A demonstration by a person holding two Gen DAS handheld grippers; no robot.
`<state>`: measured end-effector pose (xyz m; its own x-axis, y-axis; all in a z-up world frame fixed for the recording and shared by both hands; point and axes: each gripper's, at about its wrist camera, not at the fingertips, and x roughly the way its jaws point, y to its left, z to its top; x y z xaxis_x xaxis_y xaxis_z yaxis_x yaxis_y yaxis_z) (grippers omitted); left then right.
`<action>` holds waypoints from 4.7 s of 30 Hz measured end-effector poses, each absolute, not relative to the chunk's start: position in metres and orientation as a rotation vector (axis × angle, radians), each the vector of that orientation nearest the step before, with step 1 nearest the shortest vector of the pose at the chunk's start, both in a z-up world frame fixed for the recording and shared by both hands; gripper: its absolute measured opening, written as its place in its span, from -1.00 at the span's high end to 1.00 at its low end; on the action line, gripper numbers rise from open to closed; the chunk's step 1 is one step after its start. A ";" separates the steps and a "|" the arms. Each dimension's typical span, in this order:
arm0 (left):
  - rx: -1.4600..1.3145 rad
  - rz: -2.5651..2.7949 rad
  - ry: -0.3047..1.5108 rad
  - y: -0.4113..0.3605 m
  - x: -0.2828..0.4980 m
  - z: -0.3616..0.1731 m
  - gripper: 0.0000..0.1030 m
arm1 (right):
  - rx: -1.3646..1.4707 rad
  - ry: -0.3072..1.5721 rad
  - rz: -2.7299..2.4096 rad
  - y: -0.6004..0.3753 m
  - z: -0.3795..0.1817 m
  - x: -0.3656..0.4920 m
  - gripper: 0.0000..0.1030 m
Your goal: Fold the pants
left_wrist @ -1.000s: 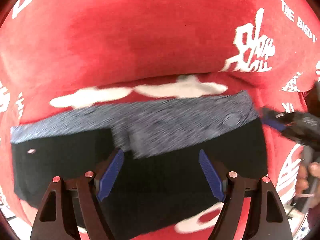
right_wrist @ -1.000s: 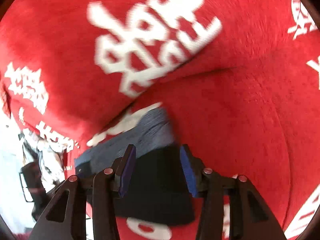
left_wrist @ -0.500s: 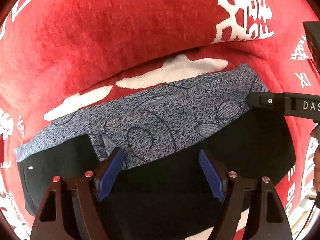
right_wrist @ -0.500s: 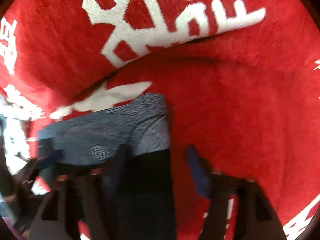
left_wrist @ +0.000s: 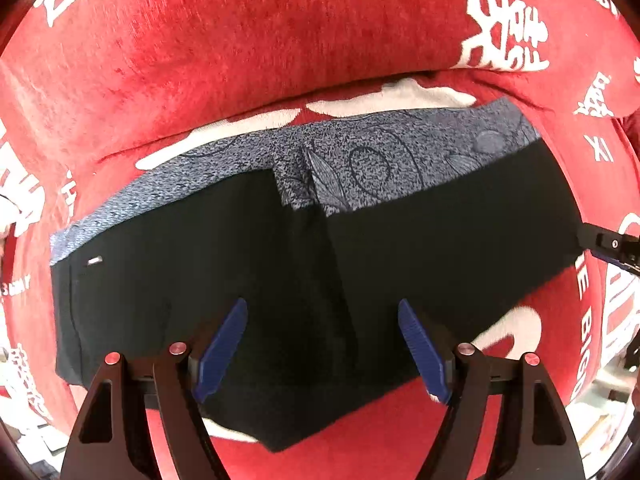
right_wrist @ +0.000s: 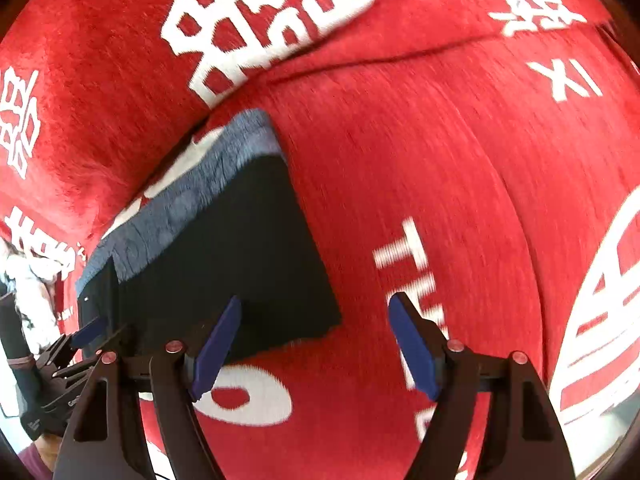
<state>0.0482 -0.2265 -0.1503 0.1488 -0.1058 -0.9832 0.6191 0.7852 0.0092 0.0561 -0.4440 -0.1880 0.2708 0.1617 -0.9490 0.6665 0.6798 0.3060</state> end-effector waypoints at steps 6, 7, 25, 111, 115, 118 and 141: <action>0.432 -0.546 1.301 -0.224 0.058 -0.138 -0.53 | 0.721 1.208 -0.409 -0.435 -0.163 0.076 -0.54; 0.423 -0.542 1.300 -0.224 0.058 -0.134 -0.53 | 0.717 1.196 -0.399 -0.435 -0.159 0.081 -0.54; 0.098 -0.752 1.419 -0.207 0.092 -0.145 -0.36 | 0.674 1.246 -0.241 -0.401 -0.176 0.103 -0.52; 0.095 -0.207 1.513 -0.013 0.112 -0.187 -0.85 | 0.392 1.548 0.000 -0.214 -0.189 0.185 -0.56; 0.056 -0.197 1.514 0.008 0.118 -0.194 -0.85 | 0.369 1.554 -0.007 -0.207 -0.192 0.185 -0.60; 0.028 -0.201 1.532 0.023 0.120 -0.202 -0.85 | 0.346 1.555 -0.009 -0.203 -0.193 0.186 -0.67; -0.247 -0.155 1.503 0.132 0.160 -0.224 -0.85 | 0.196 1.587 -0.028 -0.174 -0.207 0.195 -0.97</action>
